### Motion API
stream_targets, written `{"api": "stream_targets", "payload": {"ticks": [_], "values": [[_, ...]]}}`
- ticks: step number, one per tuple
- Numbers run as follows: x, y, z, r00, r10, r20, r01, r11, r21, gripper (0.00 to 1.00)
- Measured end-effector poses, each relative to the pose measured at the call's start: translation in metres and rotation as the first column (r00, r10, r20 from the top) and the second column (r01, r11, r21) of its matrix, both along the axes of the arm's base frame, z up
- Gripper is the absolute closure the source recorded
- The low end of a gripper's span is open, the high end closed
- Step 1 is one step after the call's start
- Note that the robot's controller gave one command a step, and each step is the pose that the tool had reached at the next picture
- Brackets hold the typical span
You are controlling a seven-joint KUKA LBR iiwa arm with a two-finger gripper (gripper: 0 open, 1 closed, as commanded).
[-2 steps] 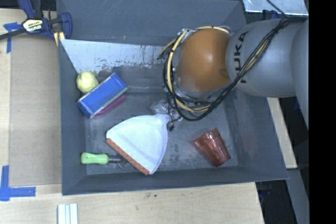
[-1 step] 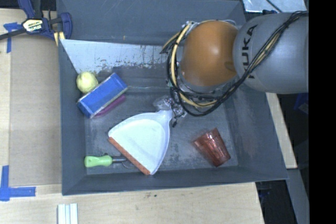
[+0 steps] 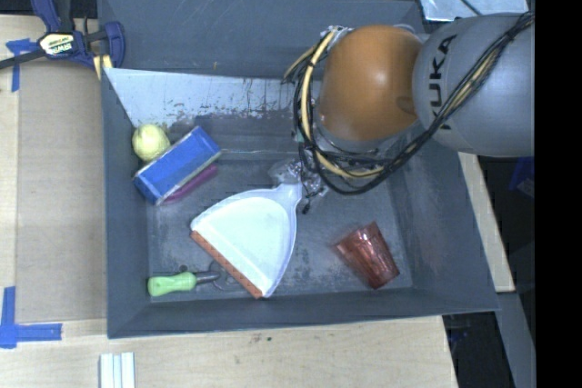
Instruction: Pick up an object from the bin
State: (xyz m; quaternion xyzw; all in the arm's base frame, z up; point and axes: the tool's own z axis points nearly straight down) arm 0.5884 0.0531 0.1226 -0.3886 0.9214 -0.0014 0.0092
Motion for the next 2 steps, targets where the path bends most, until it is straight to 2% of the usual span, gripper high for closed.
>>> {"api": "stream_targets", "payload": {"ticks": [2], "values": [[0.0,0.0,0.056,1.0,-0.005,0.001,0.005,1.0,0.001,1.0]]}}
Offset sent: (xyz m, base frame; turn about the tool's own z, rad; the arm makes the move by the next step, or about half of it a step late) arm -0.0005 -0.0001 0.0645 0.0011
